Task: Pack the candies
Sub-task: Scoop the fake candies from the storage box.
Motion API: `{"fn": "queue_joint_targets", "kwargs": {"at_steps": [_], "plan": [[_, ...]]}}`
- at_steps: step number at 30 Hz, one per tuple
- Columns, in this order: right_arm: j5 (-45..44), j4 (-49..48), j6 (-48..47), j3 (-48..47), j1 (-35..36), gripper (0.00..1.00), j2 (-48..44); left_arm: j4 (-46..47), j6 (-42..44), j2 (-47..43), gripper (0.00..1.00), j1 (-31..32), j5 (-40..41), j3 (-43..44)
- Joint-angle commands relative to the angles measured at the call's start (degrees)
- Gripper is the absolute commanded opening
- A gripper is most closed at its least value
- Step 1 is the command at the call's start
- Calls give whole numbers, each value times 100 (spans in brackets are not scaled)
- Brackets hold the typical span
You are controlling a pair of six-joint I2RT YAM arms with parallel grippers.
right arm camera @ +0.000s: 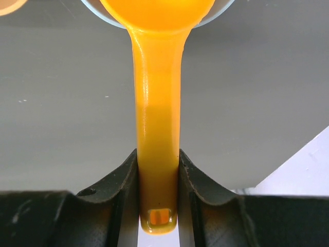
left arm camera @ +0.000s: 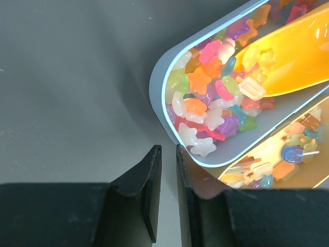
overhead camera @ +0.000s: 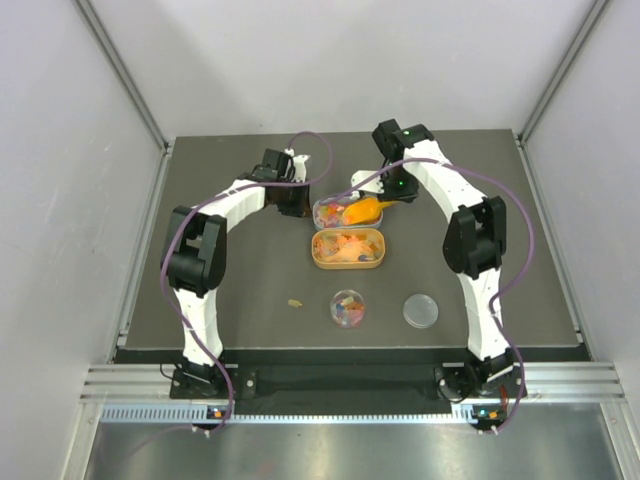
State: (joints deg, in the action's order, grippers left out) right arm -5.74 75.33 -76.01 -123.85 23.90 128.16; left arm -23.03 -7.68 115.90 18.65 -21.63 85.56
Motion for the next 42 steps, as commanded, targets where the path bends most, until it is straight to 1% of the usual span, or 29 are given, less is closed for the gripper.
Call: {"fn": "queue_joint_targets", "kwargs": {"at_steps": [1,8,13,19,24,29,42], "plan": [[-314,359,375,-271,158,0,148,281,-207,-164,23,59,-245,119],[-393,509,762,-280,238,0,306,272,-269,-225,23,68,-404,-39],[-270,597,1105,-236,317,0,350,342,-374,-261,23,68,-456,-145],[-270,570,1264,-280,396,0,438,413,-409,-287,23,77,-474,-206],[-95,579,1404,-254,414,0,535,431,-418,-313,23,94,-456,-215],[90,342,1536,45,414,0,500,430,-401,-348,23,94,-439,-250],[319,-71,1580,353,352,0,543,325,-234,-436,23,86,-289,-268]]}}
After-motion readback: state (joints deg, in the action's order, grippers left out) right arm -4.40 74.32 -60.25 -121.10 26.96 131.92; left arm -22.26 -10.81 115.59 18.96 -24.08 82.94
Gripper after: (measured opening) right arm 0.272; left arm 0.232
